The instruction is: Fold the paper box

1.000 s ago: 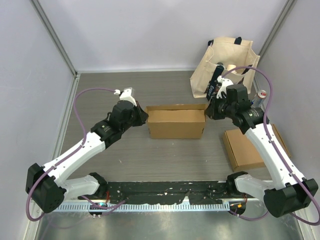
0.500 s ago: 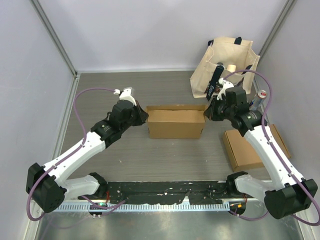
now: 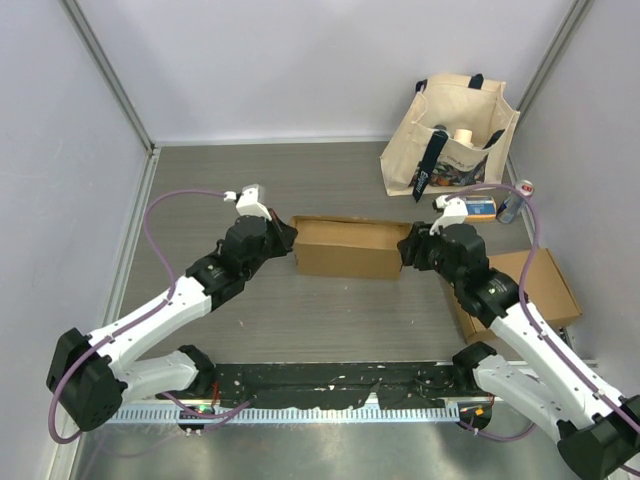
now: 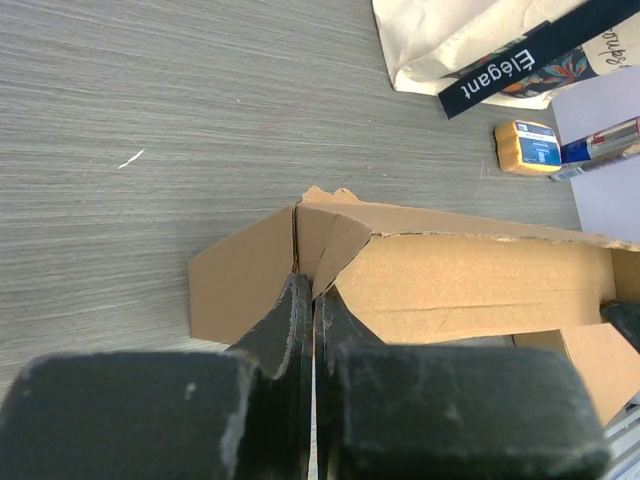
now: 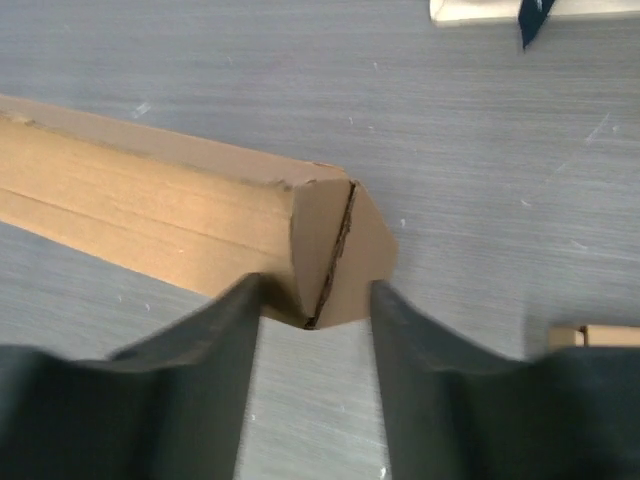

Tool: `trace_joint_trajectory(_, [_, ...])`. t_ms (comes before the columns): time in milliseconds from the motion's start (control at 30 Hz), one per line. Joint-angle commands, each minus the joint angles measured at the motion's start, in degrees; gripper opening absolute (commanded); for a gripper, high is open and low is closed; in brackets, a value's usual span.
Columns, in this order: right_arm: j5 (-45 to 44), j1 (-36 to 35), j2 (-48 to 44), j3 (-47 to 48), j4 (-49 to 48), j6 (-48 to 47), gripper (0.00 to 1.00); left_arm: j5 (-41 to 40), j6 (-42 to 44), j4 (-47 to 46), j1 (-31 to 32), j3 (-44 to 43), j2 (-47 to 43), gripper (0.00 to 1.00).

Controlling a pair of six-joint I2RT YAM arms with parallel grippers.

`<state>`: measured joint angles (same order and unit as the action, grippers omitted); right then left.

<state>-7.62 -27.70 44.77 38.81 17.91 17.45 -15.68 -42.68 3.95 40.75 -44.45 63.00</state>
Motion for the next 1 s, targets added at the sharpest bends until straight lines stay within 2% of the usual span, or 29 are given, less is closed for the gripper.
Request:
trace_joint_trajectory(0, [6.33, 0.37, 4.17, 10.64, 14.36, 5.48, 0.62, -1.37, -1.36, 5.99, 0.64, 3.49, 2.04, 0.0])
trace_joint_trajectory(67, [11.29, 0.72, 7.43, 18.36, 20.91, 5.92, 0.66, -1.28, -1.27, 6.42, 0.56, 3.23, 2.3, 0.0])
trace_joint_trajectory(100, [12.61, 0.81, 7.78, 20.06, 25.29, 6.54, 0.73, -1.28, -1.44, 6.6, 0.56, 2.96, 2.39, 0.0])
trace_joint_trajectory(200, [10.43, 4.75, 9.27, 26.74, 32.86, 12.5, 0.9, -1.28, -1.36, 7.04, 0.64, 2.26, 2.56, 0.0])
trace_joint_trajectory(233, [11.04, 6.85, 9.97, 28.41, 34.11, 14.35, 0.91, -1.11, -1.27, 7.22, 0.56, 2.08, 2.48, 0.0])
trace_joint_trajectory(333, [16.3, 14.85, 12.88, 31.41, 33.07, 22.25, 0.93, -1.11, -1.36, 7.66, 0.56, 1.82, 2.39, 0.0])
trace_joint_trajectory(467, [17.89, 18.21, 17.26, 30.46, 28.16, 28.32, 0.93, -1.28, -1.62, 7.66, 0.56, 2.08, 2.39, 0.0])
trace_joint_trajectory(500, [19.03, 18.73, 17.89, 29.67, 23.79, 30.69, 0.91, -1.28, -1.62, 7.74, 0.64, 2.0, 2.39, 0.0])
trace_joint_trajectory(600, [22.82, 18.83, 19.74, 24.93, 13.61, 36.23, 0.84, -1.28, -1.45, 7.74, 0.64, 2.26, 2.56, 0.0])
trace_joint_trajectory(700, [21.34, 18.83, 19.74, 20.53, 7.25, 39.32, 0.8, -1.37, -1.36, 7.92, 0.64, 2.26, 2.56, 0.0])
trace_joint_trajectory(867, [21.86, 18.04, 20.88, 19.03, 5.99, 41.96, 0.79, -1.81, -1.27, 8.01, 0.64, 2.61, 2.48, 0.0])
trace_joint_trajectory(967, [17.91, 15.68, 18.78, 15.08, 4.77, 43.8, 0.78, -1.63, -1.62, 7.92, 0.64, 2.52, 2.65, 0.0])
